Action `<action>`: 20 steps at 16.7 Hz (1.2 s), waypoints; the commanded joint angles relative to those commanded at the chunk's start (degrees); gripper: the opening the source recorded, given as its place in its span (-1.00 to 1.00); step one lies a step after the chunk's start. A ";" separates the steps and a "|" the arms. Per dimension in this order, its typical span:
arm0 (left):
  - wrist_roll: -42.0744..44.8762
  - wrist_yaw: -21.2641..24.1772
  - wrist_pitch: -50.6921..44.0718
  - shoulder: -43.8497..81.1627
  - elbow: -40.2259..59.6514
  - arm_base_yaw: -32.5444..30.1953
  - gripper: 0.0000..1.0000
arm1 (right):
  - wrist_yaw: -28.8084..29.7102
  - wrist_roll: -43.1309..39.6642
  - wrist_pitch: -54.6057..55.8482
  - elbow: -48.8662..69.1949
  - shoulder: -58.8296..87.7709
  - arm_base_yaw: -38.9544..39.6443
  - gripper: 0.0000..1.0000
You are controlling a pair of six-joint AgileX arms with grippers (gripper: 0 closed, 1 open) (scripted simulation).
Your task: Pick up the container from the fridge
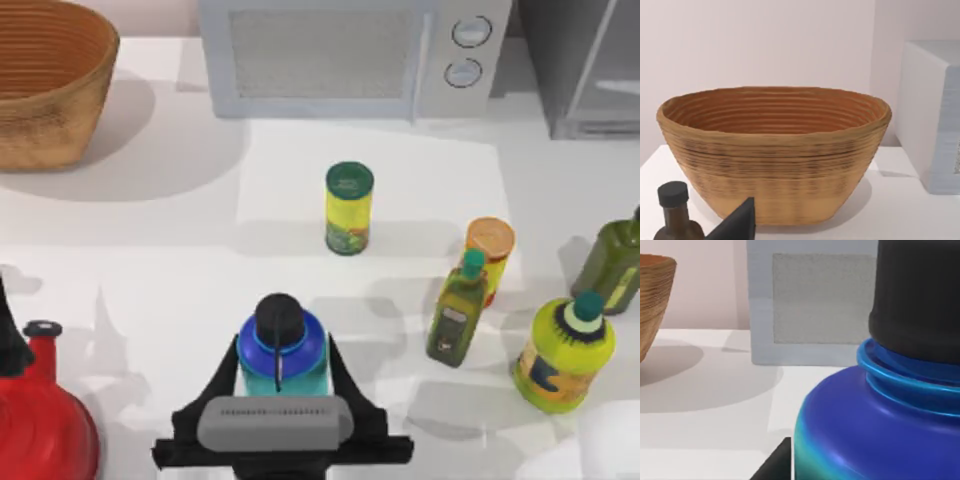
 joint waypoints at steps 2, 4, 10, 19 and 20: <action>0.00 0.00 0.00 0.00 0.00 0.00 1.00 | -1.88 -1.07 3.00 0.66 2.22 -1.86 -1.00; 0.00 0.00 0.00 0.00 0.00 0.00 1.00 | -3.97 -2.14 6.51 1.33 4.44 -3.96 -1.00; 0.00 0.00 0.00 0.00 0.00 0.00 1.00 | -6.42 -3.59 9.24 2.20 7.00 -6.42 -1.00; 0.00 0.00 0.00 0.00 0.00 0.00 1.00 | -6.42 -3.59 9.24 2.20 7.00 -6.42 0.36; 0.00 0.00 0.00 0.00 0.00 0.00 1.00 | -6.42 -3.59 9.24 2.20 7.00 -6.42 0.51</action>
